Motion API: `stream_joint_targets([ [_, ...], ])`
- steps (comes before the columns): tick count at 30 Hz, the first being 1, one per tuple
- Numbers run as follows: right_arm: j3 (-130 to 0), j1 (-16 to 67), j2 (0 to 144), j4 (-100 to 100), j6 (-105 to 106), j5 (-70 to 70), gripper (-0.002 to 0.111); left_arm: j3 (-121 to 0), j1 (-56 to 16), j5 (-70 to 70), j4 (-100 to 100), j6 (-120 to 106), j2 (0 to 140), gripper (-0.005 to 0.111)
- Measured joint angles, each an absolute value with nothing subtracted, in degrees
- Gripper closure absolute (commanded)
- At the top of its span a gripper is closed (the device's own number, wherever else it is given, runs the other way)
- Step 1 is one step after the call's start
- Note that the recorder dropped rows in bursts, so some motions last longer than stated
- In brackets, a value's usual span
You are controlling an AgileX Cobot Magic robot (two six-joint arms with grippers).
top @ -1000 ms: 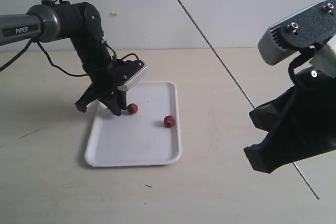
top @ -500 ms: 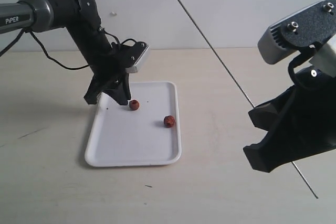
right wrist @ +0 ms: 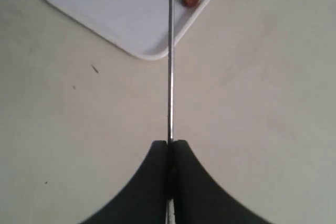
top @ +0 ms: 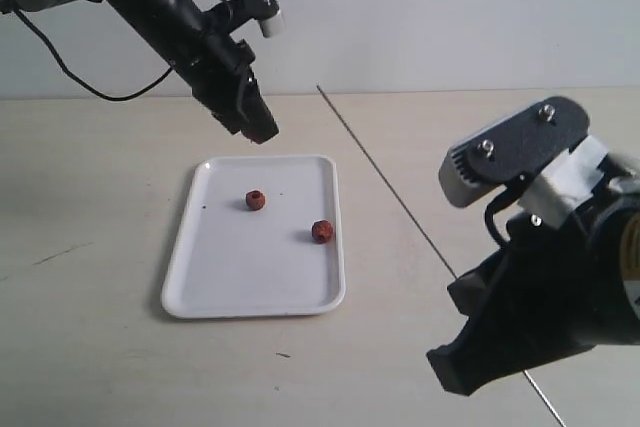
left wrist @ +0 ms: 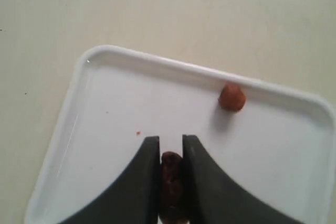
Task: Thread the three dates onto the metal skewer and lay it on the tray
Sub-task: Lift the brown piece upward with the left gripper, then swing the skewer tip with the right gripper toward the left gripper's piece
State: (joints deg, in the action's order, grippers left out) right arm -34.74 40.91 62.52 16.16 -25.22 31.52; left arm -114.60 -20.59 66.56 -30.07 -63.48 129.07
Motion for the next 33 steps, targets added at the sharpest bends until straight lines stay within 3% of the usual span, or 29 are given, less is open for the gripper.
stream_joint_targets([
  [15, -23.02, 40.91, 63.39, 6.78, -25.22, 8.38, 0.108, -114.6, -13.88, 69.66, -62.87, -38.08, 128.19, 0.107],
  [26, -21.61, 40.91, 64.0, 4.34, -27.14, -3.49, 0.108, -114.6, -8.64, 69.79, -66.1, -27.0, 128.19, 0.107],
  [33, -21.61, 40.91, 72.37, 4.56, -28.65, -10.28, 0.108, -114.6, -8.64, 69.87, -66.33, -24.62, 128.19, 0.107],
])
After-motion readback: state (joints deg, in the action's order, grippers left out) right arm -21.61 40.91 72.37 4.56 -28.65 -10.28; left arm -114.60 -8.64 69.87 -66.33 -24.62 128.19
